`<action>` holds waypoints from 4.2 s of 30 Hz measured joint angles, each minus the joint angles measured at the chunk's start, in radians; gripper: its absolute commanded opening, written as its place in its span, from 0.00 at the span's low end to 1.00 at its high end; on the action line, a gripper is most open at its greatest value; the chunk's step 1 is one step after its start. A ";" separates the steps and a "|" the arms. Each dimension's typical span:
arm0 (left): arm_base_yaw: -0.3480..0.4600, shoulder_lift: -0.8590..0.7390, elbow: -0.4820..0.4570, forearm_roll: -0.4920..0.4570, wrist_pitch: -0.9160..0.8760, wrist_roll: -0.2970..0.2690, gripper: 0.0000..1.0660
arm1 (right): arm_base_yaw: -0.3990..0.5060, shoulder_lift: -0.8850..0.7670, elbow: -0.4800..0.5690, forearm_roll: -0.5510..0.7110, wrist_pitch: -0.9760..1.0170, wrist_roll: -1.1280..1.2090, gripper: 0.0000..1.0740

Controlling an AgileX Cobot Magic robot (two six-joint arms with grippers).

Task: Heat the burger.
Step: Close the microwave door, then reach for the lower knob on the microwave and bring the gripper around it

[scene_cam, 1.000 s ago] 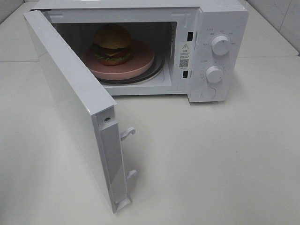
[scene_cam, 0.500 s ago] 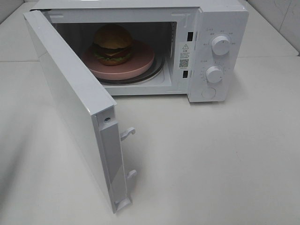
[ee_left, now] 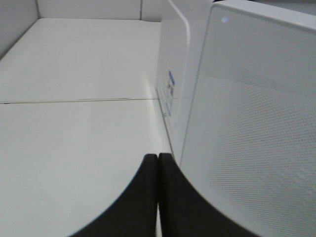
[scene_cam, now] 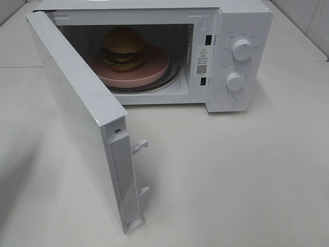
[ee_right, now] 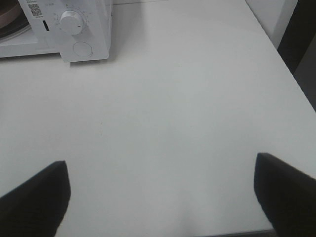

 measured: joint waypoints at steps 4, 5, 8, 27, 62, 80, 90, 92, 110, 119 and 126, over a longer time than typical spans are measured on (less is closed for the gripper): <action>-0.003 0.066 0.000 0.063 -0.088 -0.025 0.00 | 0.000 0.000 0.000 0.000 0.000 0.000 0.91; -0.017 0.108 0.000 0.081 -0.135 -0.025 0.00 | 0.000 0.000 0.000 0.000 0.000 0.000 0.91; -0.045 0.159 0.000 0.094 -0.166 -0.012 0.00 | 0.000 0.000 0.000 0.000 0.000 0.000 0.91; -0.279 0.330 -0.055 -0.018 -0.246 0.070 0.00 | 0.000 0.000 0.000 0.000 0.000 0.000 0.91; -0.538 0.382 -0.187 -0.299 -0.241 0.180 0.00 | 0.000 0.000 0.000 0.000 0.000 0.000 0.91; -0.678 0.571 -0.424 -0.466 -0.233 0.210 0.00 | 0.000 0.000 0.000 0.000 0.000 0.000 0.91; -0.736 0.632 -0.550 -0.622 -0.233 0.295 0.00 | 0.000 0.000 0.000 0.000 0.000 0.000 0.91; -0.752 0.654 -0.591 -0.686 -0.233 0.330 0.00 | 0.000 0.000 0.000 0.000 0.000 0.000 0.91; -0.815 0.746 -0.768 -0.823 -0.202 0.519 0.00 | 0.000 0.000 0.000 0.000 0.000 0.000 0.91; -0.827 0.786 -0.848 -0.835 -0.187 0.564 0.00 | 0.000 0.000 0.000 0.004 0.000 0.000 0.91; -0.834 0.814 -0.905 -0.824 -0.159 0.605 0.00 | 0.000 0.000 0.000 0.005 0.000 0.000 0.91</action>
